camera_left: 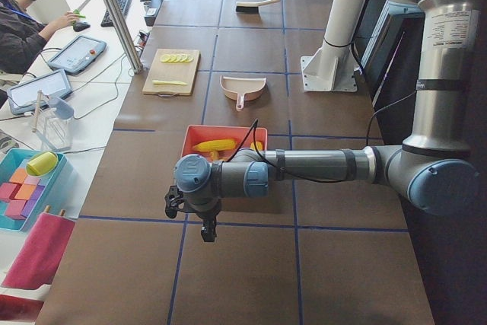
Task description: Sweep and dump trash into bin
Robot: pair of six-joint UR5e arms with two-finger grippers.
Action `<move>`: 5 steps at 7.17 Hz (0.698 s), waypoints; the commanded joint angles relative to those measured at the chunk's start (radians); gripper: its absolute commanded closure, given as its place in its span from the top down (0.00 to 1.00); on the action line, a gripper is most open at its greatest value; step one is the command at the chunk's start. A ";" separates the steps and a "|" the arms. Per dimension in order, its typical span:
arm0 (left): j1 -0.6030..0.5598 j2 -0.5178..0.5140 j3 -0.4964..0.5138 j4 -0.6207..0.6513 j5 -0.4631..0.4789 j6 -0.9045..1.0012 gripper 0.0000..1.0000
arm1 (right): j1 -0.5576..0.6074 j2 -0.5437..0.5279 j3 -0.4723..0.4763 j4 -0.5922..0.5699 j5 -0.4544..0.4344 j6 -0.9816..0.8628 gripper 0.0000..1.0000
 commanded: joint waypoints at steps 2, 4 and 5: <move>-0.002 -0.006 -0.004 0.003 0.000 -0.001 1.00 | 0.066 0.006 -0.015 -0.116 0.032 -0.029 1.00; -0.002 -0.010 -0.002 0.002 0.000 0.001 1.00 | 0.084 0.025 0.009 -0.266 0.044 -0.189 1.00; -0.002 -0.012 -0.004 0.002 0.000 0.001 1.00 | 0.114 0.043 0.011 -0.327 0.035 -0.231 1.00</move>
